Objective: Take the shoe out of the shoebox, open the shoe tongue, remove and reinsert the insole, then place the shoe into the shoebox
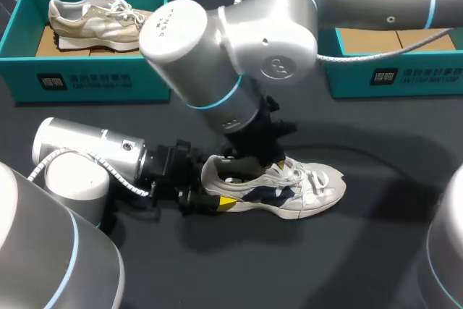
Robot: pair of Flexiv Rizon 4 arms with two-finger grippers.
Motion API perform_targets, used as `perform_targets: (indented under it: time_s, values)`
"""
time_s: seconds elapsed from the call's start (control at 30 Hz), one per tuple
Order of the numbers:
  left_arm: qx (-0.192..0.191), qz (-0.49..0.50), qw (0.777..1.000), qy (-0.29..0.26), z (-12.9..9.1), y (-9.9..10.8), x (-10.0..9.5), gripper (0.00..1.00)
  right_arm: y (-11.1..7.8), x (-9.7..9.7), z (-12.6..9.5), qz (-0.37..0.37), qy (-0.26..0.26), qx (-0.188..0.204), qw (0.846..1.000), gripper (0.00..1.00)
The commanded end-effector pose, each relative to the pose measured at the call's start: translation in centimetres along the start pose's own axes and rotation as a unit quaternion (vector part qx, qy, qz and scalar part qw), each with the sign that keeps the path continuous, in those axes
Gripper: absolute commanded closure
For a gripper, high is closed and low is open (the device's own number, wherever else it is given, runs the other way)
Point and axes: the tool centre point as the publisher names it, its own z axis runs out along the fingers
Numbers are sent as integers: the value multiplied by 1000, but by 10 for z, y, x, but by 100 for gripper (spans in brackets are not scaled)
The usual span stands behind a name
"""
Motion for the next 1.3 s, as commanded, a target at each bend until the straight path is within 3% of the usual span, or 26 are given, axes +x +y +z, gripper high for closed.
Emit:
perform_targets:
  time_s: [0.03, 0.57, 0.87, 1.3]
  values:
    - [-1, 0, 1000, 0, 3, 3, 3, 100, -8, -26, 8, 21, 149, -18, 988, 100]
    - [-1, 0, 1000, 0, 3, 3, 3, 100, -8, -26, 8, 21, 149, -18, 988, 100]
    - [-1, 0, 1000, 0, 3, 3, 3, 100, -12, -44, 18, 15, 170, -14, 985, 100]
    - [-1, 0, 1000, 0, 3, 3, 3, 100, -14, -70, 32, 8, 135, 21, 991, 100]
